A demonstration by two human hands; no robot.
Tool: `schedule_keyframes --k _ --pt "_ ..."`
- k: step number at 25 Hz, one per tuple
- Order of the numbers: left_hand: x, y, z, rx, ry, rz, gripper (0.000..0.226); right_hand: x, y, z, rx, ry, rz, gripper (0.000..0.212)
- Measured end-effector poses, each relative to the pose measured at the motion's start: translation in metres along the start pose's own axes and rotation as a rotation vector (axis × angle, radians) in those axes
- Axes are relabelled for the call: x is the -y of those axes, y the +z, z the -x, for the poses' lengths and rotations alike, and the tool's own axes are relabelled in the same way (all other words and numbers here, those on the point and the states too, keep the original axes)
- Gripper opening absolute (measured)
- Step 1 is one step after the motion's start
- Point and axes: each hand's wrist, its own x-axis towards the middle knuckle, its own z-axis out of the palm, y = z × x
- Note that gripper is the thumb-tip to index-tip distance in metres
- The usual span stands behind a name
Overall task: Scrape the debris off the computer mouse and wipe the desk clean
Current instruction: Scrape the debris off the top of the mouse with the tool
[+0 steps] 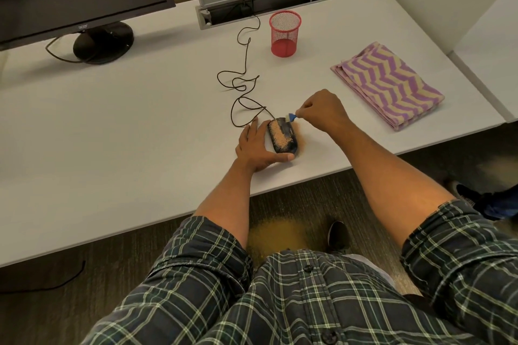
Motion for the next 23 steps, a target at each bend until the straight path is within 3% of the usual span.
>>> schedule_keyframes --k 3,15,17,21,23 --pt "-0.001 0.000 0.001 -0.002 0.003 0.007 0.123 -0.002 -0.010 0.000 0.096 0.007 0.030 0.020" --pt "-0.001 -0.001 0.000 0.004 0.000 0.001 0.124 -0.003 -0.018 0.004 0.112 0.043 0.150 0.030" --pt "-0.001 -0.001 0.000 0.003 0.003 0.007 0.124 -0.001 -0.019 0.006 0.085 0.018 0.089 0.023" --pt "0.000 0.000 -0.001 0.002 0.001 0.014 0.125 0.003 -0.023 0.013 0.235 -0.079 0.115 0.018" --pt "0.000 0.000 -0.001 0.004 -0.004 0.018 0.126 0.006 -0.025 0.015 0.216 -0.101 0.082 0.016"
